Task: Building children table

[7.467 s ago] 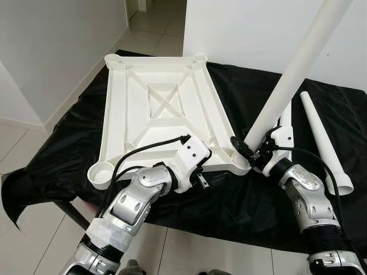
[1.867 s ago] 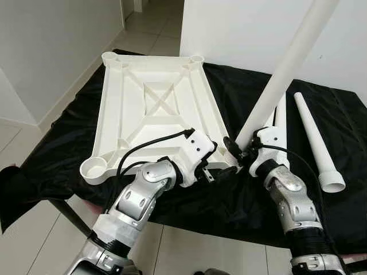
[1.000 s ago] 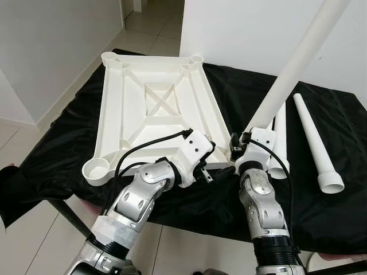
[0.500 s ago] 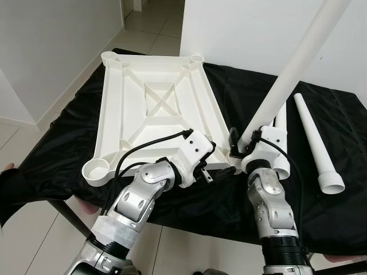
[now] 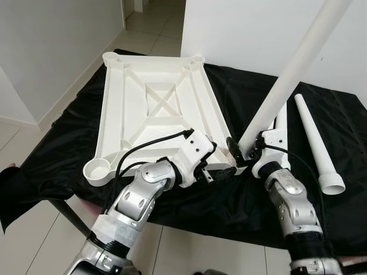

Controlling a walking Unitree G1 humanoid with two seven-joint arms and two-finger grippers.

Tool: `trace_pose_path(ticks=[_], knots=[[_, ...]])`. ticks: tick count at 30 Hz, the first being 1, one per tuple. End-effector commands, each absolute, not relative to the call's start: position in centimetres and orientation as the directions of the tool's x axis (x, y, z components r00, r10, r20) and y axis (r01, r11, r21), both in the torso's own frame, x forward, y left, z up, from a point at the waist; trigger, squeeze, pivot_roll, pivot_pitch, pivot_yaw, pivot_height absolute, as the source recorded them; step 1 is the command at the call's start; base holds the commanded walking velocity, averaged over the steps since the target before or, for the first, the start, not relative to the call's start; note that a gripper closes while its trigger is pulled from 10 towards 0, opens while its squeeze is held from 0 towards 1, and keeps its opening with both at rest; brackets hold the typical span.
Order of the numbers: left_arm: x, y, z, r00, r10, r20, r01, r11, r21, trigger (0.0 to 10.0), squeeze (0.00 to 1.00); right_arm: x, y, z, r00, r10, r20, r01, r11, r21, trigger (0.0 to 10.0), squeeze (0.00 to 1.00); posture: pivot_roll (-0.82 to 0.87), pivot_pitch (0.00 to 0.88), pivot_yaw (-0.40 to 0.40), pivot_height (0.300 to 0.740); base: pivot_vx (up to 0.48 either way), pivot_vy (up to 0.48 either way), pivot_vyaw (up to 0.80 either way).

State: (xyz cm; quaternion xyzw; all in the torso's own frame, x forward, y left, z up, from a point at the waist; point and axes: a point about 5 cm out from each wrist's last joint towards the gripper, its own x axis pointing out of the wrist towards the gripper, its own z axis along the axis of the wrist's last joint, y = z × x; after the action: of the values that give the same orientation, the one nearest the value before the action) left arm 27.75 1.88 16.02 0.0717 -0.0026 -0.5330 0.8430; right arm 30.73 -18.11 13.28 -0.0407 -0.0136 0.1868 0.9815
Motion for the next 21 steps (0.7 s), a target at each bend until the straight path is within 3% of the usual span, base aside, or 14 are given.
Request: trace_pose_path(ticks=[1, 5, 6, 7, 17, 18, 21], knots=[[27.9, 1.7, 16.2, 0.436, -0.897, -0.066, 0.895, 0.425, 0.134, 10.0, 0.00, 30.8, -17.9, 12.9, 0.909, 0.416, -0.016, -0.416, 0.904, -0.098, 8.2, 0.00, 0.07, 0.000, -0.072, 0.740, 0.000, 0.000, 0.00], [27.9, 1.7, 16.2, 0.437, -0.897, -0.065, 0.895, 0.426, 0.135, 10.0, 0.00, 30.9, -17.8, 12.8, 0.896, 0.444, -0.029, -0.445, 0.890, -0.102, 8.2, 0.00, 0.07, 0.000, -0.072, 0.740, 0.000, 0.000, 0.00], [27.9, 1.8, 16.2, 0.438, -0.897, -0.065, 0.894, 0.427, 0.135, 10.0, 0.00, 31.0, -17.8, 12.5, 0.890, 0.455, -0.040, -0.456, 0.882, -0.118, 2.1, 0.00, 0.07, 0.000, -0.072, 0.740, 0.000, 0.000, 0.00], [27.9, 1.8, 16.2, 0.439, -0.896, -0.066, 0.893, 0.428, 0.137, 10.0, 0.00, 31.0, -17.8, 12.3, 0.882, 0.468, -0.050, -0.471, 0.875, -0.115, 0.0, 0.00, 0.07, 0.000, -0.072, 0.740, 0.000, 0.000, 0.00], [27.7, 1.9, 16.1, 0.438, -0.896, -0.070, 0.895, 0.427, 0.132, 10.0, 0.00, 30.9, -18.0, 11.8, 0.875, 0.481, -0.060, -0.485, 0.870, -0.089, 0.0, 0.00, 0.06, 0.000, -0.064, 0.740, 0.000, 0.000, 0.00], [27.7, 1.9, 16.1, 0.435, -0.897, -0.073, 0.896, 0.424, 0.133, 10.0, 0.00, 30.8, -18.1, 11.8, 0.884, 0.465, -0.056, -0.468, 0.879, -0.088, 10.0, 0.00, 0.06, 0.000, -0.063, 0.740, 0.000, 0.000, 0.00], [27.6, 2.0, 16.1, 0.433, -0.898, -0.074, 0.897, 0.422, 0.132, 10.0, 0.00, 30.7, -18.0, 11.8, 0.900, 0.434, -0.043, -0.436, 0.897, -0.072, 10.0, 0.00, 0.06, 0.000, -0.060, 0.740, 0.000, 0.000, 0.00]])
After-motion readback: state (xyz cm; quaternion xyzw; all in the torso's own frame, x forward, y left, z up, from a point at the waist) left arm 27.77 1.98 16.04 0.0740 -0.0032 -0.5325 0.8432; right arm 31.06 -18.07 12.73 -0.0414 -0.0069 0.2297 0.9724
